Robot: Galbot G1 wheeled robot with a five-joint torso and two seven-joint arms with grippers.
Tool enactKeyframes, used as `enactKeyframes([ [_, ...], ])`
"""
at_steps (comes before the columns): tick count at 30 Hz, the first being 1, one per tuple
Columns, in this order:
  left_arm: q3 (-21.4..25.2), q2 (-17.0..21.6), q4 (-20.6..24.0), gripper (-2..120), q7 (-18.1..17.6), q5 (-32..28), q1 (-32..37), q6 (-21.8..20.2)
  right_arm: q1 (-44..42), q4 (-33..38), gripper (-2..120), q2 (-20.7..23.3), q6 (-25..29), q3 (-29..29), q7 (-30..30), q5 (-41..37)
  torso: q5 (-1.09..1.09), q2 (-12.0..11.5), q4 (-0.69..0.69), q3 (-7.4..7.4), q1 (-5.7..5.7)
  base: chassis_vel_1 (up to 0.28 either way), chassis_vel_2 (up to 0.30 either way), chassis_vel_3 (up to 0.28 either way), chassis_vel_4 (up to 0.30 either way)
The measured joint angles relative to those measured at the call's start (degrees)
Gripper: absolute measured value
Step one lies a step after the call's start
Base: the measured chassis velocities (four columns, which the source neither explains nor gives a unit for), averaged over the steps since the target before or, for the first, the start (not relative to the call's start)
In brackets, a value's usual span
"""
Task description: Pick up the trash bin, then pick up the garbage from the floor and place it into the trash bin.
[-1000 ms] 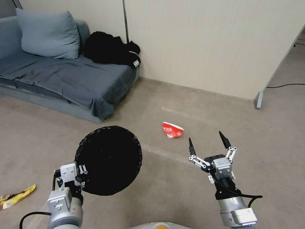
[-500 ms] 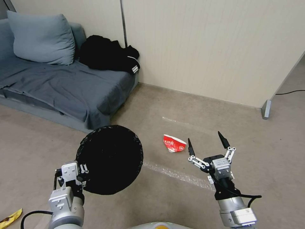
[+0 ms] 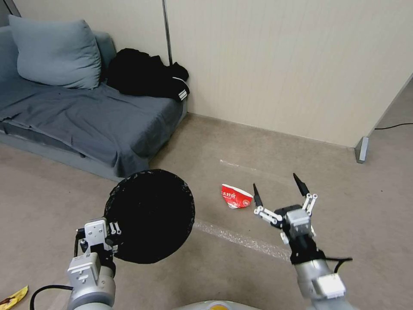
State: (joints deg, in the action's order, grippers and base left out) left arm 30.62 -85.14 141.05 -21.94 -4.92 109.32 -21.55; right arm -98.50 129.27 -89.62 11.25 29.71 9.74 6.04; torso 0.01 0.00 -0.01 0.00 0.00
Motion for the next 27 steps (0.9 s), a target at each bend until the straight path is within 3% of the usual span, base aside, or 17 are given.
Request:
enactKeyframes([
  [4, -0.3, -0.1, -0.1, 1, 0.0, 0.5, 0.2, -0.1, 3.2, -2.1, 100, 3.8, -3.1, 0.0, 1.0, -4.0, 0.01, 0.0, 0.01, 0.0, 0.0, 0.0, 0.0, 0.0, 0.0],
  [8, -0.6, -0.5, -0.1, 1, 0.0, 1.2, 0.6, -0.3, 11.6, -9.5, 100, 10.9, -6.7, -0.2, 5.5, -8.3, 0.0, 0.0, 0.01, 0.0, 0.0, 0.0, 0.0, 0.0, 0.0],
  [9, -0.6, -0.5, -0.1, 1, 0.0, 1.2, 0.6, -0.3, 11.6, -9.5, 100, 10.9, -6.7, -0.2, 5.5, -8.3, 0.0, 0.0, 0.01, 0.0, 0.0, 0.0, 0.0, 0.0, 0.0],
  [17, 0.4, -1.5, 0.1, 1, 0.1, 1.5, 1.0, -0.4, 22.6, -24.7, 100, 16.9, -2.9, -4.7, 12.3, -9.1, 0.0, 0.0, 0.01, 0.01, 0.0, 0.0, 0.0, 0.0, 0.0],
  [20, 0.3, -2.2, 0.2, 1, 0.2, 2.4, 1.3, -0.4, 28.1, -32.4, 100, 19.0, -1.8, -7.5, 19.4, -9.7, 0.0, 0.0, 0.01, 0.01, 0.0, 0.0, 0.0, 0.0, 0.0],
  [23, 0.3, -2.4, 0.3, 1, 0.2, 2.8, 1.4, -0.4, 30.1, -35.1, 100, 19.5, -1.2, -8.1, 22.3, -9.5, 0.01, 0.0, 0.01, 0.01, 0.0, 0.0, 0.0, 0.0, 0.0],
  [24, 0.3, -2.6, 0.3, 1, 0.2, 3.1, 1.6, -0.4, 33.1, -39.3, 100, 20.4, -0.3, -9.0, 26.2, -8.9, -0.01, 0.0, 0.02, 0.01, 0.0, 0.0, 0.0, 0.0, 0.0],
  [27, 0.3, -2.6, 0.6, 1, 0.1, 3.3, 1.7, -0.4, 36.1, -44.0, 100, 21.2, 1.2, -10.7, 29.0, -8.5, -0.02, 0.0, 0.01, 0.01, 0.0, 0.0, 0.0, 0.0, 0.0],
])
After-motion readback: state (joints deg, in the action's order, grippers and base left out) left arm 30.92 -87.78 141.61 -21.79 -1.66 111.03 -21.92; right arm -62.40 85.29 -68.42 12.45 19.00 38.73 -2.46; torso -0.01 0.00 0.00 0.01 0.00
